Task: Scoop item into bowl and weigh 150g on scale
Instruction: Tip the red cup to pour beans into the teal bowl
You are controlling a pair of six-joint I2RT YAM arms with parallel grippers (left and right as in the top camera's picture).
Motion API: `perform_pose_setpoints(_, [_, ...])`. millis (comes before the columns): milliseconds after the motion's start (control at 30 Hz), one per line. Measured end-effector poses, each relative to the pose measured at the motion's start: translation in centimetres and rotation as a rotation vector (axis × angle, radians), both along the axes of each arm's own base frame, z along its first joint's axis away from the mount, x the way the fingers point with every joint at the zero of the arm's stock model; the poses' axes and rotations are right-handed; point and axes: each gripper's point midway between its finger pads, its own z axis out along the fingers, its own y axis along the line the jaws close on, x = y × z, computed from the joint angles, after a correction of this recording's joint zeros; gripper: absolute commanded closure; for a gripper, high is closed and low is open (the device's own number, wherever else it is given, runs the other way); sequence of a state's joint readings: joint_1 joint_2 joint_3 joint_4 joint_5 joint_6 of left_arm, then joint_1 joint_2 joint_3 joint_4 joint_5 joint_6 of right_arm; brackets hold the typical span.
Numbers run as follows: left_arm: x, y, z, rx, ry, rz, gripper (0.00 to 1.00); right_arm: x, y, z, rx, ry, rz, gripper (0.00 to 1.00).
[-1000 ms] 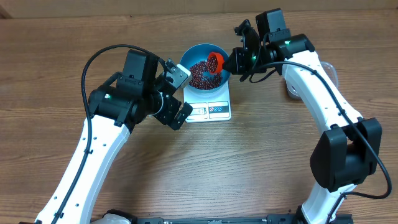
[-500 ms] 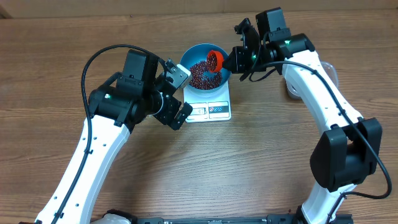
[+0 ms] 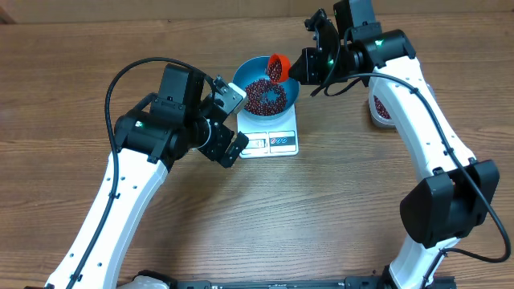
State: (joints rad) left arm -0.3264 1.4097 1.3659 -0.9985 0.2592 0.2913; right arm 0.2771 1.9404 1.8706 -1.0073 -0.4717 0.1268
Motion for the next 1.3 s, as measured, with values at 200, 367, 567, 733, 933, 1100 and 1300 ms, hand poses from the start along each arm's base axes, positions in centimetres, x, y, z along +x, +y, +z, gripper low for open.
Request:
perform_pose_setpoints(200, [0.0,0.0,0.0,0.000,0.000,0.000,0.00,-0.5,0.9,-0.2,-0.113,-0.037,-0.007,0.96])
perform_pose_setpoints(367, [0.0,0.0,0.0,0.000,0.000,0.000,0.00,-1.3,2.2,-0.7,-0.270,-0.111,0.007,0.96])
perform_pose_setpoints(567, [0.0,0.0,0.0,0.000,0.000,0.000,0.00,-1.6,2.9,-0.8,-0.442,-0.204,0.010,0.96])
perform_pose_setpoints(733, [0.0,0.0,0.0,0.000,0.000,0.000,0.01,-1.5,2.9,-0.7,-0.506,-0.246,0.018,0.96])
perform_pose_setpoints(933, [0.0,0.0,0.0,0.000,0.000,0.000,0.01,-1.4,2.6,-0.5,-0.523,-0.258,0.019,0.96])
perform_pose_setpoints(1100, [0.0,0.0,0.0,0.000,0.000,0.000,0.00,-1.5,3.0,-0.5,-0.492,-0.252,0.033,0.96])
perform_pose_setpoints(1300, [0.0,0.0,0.0,0.000,0.000,0.000,0.00,-1.3,2.6,-0.3,-0.425,-0.224,0.044,0.96])
